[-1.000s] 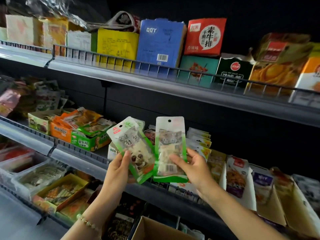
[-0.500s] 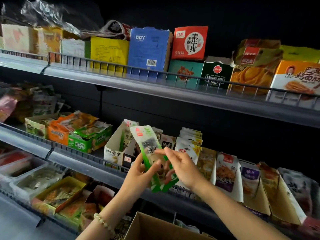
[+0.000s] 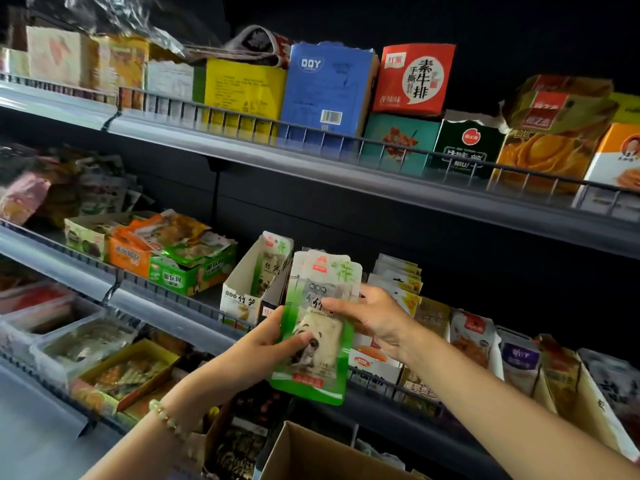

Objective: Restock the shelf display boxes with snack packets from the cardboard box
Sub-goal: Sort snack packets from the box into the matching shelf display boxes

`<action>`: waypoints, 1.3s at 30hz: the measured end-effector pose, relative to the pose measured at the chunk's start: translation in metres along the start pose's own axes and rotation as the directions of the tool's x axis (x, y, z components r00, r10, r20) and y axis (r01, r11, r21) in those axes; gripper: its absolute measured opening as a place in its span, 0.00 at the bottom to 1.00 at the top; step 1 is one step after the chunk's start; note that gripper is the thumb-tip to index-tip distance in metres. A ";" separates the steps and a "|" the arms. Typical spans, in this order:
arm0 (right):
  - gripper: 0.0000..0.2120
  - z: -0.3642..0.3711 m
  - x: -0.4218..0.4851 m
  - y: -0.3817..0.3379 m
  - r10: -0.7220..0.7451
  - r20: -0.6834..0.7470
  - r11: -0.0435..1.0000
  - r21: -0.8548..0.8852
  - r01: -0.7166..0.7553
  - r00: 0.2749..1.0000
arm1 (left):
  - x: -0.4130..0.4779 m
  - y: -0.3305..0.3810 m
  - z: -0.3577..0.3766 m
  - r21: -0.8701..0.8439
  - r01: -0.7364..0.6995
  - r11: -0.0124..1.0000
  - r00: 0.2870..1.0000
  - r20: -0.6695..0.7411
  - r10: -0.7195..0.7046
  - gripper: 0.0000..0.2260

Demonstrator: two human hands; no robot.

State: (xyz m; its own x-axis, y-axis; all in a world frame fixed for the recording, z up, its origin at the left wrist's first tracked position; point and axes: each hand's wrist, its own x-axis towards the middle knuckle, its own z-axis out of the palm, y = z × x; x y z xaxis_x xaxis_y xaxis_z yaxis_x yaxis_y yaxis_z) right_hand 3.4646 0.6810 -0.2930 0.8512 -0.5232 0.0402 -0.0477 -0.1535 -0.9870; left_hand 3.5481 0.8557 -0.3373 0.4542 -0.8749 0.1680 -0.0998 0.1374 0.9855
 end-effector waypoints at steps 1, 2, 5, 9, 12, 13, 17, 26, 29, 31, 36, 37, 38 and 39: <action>0.17 0.005 0.004 0.000 -0.017 -0.020 1.000 0.004 0.017 1.000 | 0.001 -0.001 -0.004 -0.012 -0.003 1.000 1.000 0.013 0.003 0.14; 0.14 0.009 0.008 0.001 -0.034 -0.039 0.999 0.004 0.034 0.999 | 0.002 -0.003 -0.008 -0.016 -0.001 1.000 1.000 0.023 0.002 0.17; 0.12 0.021 0.023 0.001 -0.040 -0.048 0.998 -0.044 0.038 0.998 | 0.008 -0.012 -0.024 0.007 -0.001 1.000 1.000 -0.021 0.001 0.21; 0.14 0.027 0.046 -0.009 0.023 0.052 0.995 -0.103 -0.018 0.998 | 0.026 -0.027 -0.052 -0.027 -0.040 0.999 0.990 -0.134 0.036 0.12; 0.13 0.031 0.069 -0.023 -0.007 0.088 0.992 -0.123 0.017 0.996 | 0.046 -0.029 -0.074 -0.020 -0.071 0.997 0.978 -0.198 0.066 0.07; 0.10 0.034 0.078 -0.028 -0.029 0.077 0.989 -0.143 0.040 0.997 | 0.054 -0.031 -0.083 0.029 -0.098 0.995 0.965 -0.241 0.102 0.06; 0.08 0.047 0.128 -0.044 -0.149 -0.069 0.964 -0.232 0.129 0.986 | 0.082 -0.051 -0.127 0.385 -0.066 0.920 0.883 -0.407 0.234 0.09; 0.26 0.064 0.230 -0.026 -0.117 -0.259 0.983 -0.167 0.075 0.959 | 0.121 -0.080 -0.154 0.817 -0.075 0.572 0.913 -0.175 0.369 0.14; 0.25 0.061 0.248 -0.023 -0.114 -0.300 0.978 -0.202 0.054 0.947 | 0.128 -0.085 -0.151 0.805 -0.067 0.590 0.936 -0.155 0.317 0.16; 0.25 0.060 0.256 -0.021 -0.113 -0.275 0.968 -0.246 0.044 0.955 | 0.131 -0.088 -0.149 0.786 -0.070 0.614 0.942 -0.150 0.300 0.17; 0.23 0.073 0.265 -0.018 -0.162 -0.194 0.913 -0.401 0.073 0.968 | 0.133 -0.089 -0.148 0.762 -0.104 0.639 0.941 -0.133 0.311 0.16; 0.24 0.077 0.265 -0.017 -0.176 -0.178 0.891 -0.447 0.080 0.968 | 0.133 -0.089 -0.149 0.761 -0.111 0.640 0.940 -0.128 0.315 0.15; 0.26 0.080 0.267 -0.015 -0.194 -0.152 0.859 -0.503 0.093 0.969 | 0.133 -0.090 -0.149 0.758 -0.117 0.642 0.939 -0.127 0.321 0.14; 0.26 0.081 0.268 -0.013 -0.206 -0.128 0.826 -0.554 0.102 0.970 | 0.133 -0.090 -0.149 0.752 -0.120 0.648 0.937 -0.130 0.324 0.13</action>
State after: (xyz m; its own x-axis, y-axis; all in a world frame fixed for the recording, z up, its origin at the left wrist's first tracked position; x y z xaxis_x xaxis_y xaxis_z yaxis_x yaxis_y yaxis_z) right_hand 3.7359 0.6107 -0.2819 0.7686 -0.5837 0.2619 -0.2424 -0.6446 -0.7251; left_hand 3.7496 0.7966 -0.3999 0.5082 -0.7154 0.4796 -0.7849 -0.1555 0.5998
